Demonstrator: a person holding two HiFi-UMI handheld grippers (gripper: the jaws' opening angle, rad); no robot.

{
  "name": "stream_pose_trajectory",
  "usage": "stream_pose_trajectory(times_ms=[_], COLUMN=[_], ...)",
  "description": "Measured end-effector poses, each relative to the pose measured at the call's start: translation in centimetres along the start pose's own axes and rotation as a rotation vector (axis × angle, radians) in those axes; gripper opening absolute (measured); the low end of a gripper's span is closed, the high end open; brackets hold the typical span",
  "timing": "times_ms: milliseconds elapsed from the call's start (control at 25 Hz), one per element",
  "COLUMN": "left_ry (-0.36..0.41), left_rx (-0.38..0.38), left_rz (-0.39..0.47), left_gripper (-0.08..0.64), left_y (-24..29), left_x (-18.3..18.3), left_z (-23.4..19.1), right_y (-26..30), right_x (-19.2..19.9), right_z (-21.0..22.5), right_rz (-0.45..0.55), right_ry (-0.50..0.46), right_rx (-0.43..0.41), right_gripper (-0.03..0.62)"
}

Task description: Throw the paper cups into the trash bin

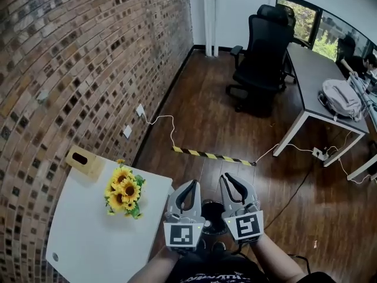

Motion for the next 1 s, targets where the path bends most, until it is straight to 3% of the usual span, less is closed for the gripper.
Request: stream_pose_trajectory(times_ms=[160,1000], left_ry=[-0.005,-0.011], left_rx=[0.006,0.054], left_rz=[0.010,0.031], left_gripper=[0.005,0.005], left_y=[-0.5,-0.4], left_x=[-0.8,-1.7], left_z=[0.2,2.0], right_y=[-0.5,-2.0], right_x=[-0.3,-0.8], right_z=[-0.5,-0.8], right_rz=[-0.012,-0.020], right_ry=[-0.026,-0.057], right_rx=[0.014,0.032], right_gripper=[0.008,0.008])
Point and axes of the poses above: the fingertips, and each gripper's own axes: y forward along the fingers, z to its right, x out of its underside, the point moved 3 cm from there along -y, backward along the fingers, and after that the axes turned 1 degree about x, right-handed, at the moved point
